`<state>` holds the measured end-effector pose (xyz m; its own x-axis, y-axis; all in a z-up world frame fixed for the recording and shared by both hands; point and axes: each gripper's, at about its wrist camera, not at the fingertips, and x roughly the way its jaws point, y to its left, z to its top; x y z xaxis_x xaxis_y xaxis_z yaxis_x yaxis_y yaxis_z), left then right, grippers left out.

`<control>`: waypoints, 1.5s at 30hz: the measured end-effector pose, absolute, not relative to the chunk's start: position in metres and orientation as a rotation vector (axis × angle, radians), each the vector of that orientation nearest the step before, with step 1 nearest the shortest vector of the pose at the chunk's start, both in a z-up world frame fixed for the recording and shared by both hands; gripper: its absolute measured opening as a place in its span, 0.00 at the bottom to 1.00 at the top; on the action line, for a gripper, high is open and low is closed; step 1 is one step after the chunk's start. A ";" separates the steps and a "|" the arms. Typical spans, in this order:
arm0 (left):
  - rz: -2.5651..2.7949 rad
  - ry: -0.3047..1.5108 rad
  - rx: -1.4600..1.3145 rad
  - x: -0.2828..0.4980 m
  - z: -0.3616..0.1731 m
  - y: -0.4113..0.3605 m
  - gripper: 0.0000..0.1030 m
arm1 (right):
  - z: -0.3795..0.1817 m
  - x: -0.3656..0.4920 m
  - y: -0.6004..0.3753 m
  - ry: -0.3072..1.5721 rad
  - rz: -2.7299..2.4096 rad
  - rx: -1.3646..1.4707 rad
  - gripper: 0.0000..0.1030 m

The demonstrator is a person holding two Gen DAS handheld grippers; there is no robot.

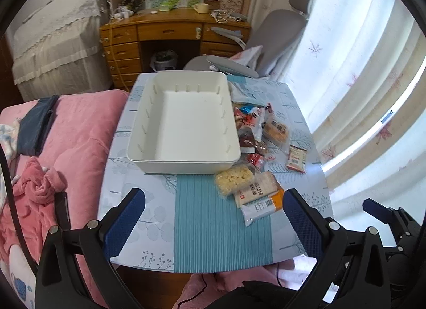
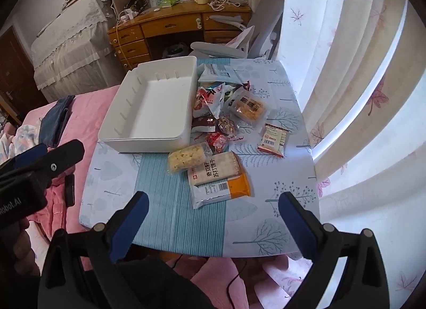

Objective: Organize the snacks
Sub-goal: 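Reach both grippers toward the snacks beside the white tray, then grasp the yellow cracker bag with left gripper while right grasps LIPO pack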

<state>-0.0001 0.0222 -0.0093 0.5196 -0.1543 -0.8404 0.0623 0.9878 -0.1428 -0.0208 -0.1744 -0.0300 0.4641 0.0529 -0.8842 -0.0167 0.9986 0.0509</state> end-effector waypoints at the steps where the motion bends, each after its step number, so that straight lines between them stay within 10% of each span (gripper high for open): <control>1: -0.139 1.025 -0.100 0.001 -0.011 0.023 1.00 | -0.030 -0.023 -0.175 1.081 0.036 0.043 0.96; 23: 0.014 1.125 -0.212 0.029 -0.045 -0.030 1.00 | -0.055 0.029 -0.241 1.085 0.148 -0.022 0.96; 45: 0.414 1.393 -0.573 0.113 -0.191 -0.059 1.00 | -0.187 0.160 -0.332 1.521 0.169 0.223 0.87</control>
